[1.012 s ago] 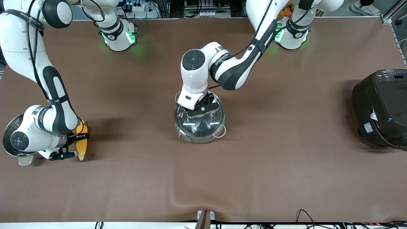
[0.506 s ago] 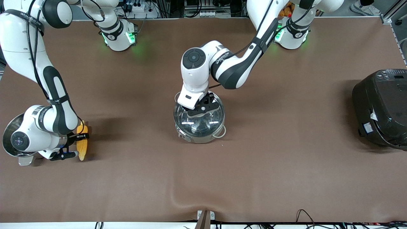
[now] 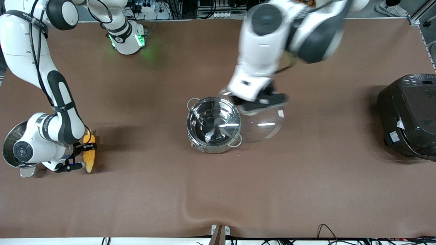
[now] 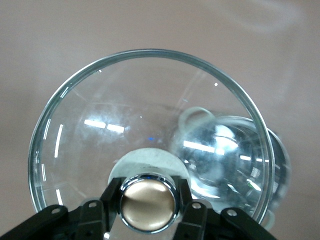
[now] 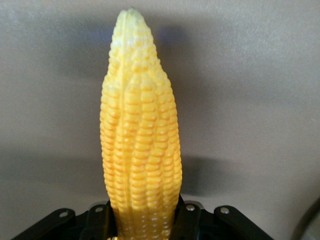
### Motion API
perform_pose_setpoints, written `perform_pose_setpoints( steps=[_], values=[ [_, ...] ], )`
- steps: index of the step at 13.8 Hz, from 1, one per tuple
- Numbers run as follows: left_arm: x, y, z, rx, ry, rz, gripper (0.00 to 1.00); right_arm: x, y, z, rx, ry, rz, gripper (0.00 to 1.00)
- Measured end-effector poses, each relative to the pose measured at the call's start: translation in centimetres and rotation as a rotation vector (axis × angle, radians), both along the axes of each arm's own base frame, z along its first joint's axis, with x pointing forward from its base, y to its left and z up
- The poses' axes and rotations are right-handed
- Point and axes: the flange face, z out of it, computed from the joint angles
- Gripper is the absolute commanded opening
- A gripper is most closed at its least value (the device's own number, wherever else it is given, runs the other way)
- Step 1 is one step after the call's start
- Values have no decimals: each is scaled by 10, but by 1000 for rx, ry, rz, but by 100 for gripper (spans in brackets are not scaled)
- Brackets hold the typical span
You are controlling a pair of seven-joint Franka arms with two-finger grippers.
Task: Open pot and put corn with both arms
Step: 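Lift the lid off with the left gripper while the right gripper lifts corn, then carry the corn over the open pot with the right gripper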
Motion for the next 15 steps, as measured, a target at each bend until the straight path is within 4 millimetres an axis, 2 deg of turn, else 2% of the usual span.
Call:
perform_pose_setpoints(
  steps=[2, 3, 5, 7, 8, 10, 11, 15],
  values=[
    [24, 70, -13, 28, 44, -36, 0, 7, 4, 14, 9, -12, 36, 0],
    [34, 108, -28, 40, 74, -47, 0, 12, 8, 30, 16, -15, 62, 0],
    [46, 173, -64, 44, 107, -75, 0, 23, 20, 74, 24, -45, 128, 0],
    [42, 224, -106, 32, 97, -78, 0, 31, 42, 126, 22, -96, 183, 0],
    [36, 243, -126, 30, 98, -71, 0, 30, 57, 147, 24, -100, 206, 0],
    [22, 260, -165, 25, 93, -58, 0, 26, 94, 176, 39, -104, 261, 0],
    [15, 264, -186, 21, 82, -56, 0, 25, 120, 184, 54, -111, 298, 0],
    [-20, 270, -271, -6, -17, -65, 0, 12, 238, 190, 137, -116, 466, 0]
  ],
)
